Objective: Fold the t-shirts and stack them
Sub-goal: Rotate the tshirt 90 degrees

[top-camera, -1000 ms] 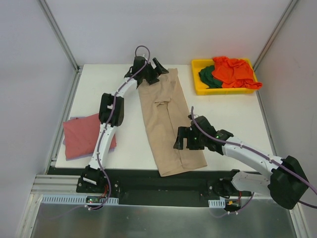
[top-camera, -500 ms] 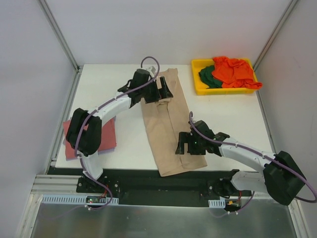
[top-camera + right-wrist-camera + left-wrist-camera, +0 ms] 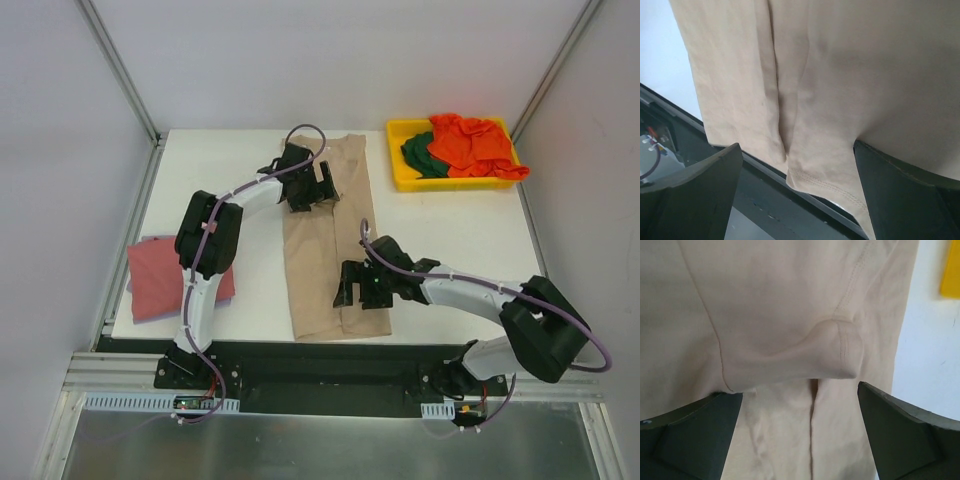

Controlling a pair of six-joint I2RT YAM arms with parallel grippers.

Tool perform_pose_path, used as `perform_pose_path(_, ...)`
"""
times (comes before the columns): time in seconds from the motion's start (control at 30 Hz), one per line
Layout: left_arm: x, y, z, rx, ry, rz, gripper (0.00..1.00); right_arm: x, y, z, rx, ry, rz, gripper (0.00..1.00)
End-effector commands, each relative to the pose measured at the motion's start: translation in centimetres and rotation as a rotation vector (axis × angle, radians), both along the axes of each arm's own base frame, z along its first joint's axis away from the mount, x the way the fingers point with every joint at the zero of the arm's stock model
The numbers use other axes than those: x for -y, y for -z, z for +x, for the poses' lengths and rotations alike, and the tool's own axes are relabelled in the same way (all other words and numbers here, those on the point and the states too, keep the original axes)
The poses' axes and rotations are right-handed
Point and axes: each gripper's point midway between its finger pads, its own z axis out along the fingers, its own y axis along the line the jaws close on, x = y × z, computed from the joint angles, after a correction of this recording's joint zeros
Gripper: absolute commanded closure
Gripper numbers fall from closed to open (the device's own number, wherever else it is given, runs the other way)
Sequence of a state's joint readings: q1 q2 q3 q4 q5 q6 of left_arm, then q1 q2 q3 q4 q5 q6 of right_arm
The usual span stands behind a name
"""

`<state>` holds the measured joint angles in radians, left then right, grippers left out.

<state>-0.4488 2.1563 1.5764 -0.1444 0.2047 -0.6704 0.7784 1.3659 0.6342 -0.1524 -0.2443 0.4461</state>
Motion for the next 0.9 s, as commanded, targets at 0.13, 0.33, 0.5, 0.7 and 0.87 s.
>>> perform_pose_path(0.13, -1.1, 0.7, 2.3, -0.017, 0.057, 0.032, 0.01, -2.8, -0.4, 2.2, 0.037, 0.006, 0.005, 0.04)
perform_pose_path(0.33, -0.6, -6.9, -1.6, 0.113, 0.147, 0.012, 0.01, -3.4, -5.0, 3.2, 0.164, -0.031, 0.08, 0.04)
perform_pose_path(0.5, -0.9, -10.4, -9.2, 0.162, 0.193, 0.022, 0.01, -1.0, -8.0, 3.5, 0.298, 0.047, 0.105, 0.04)
perform_pose_path(0.7, -2.5, -9.8, -18.6, 0.15, 0.181, 0.03, 0.01, 3.1, -8.8, 3.3, 0.385, 0.177, 0.082, 0.04)
perform_pose_path(0.87, -4.7, -7.1, -25.4, 0.098, 0.154, 0.009, 0.01, 5.1, -7.3, 2.4, 0.359, 0.242, 0.07, 0.04)
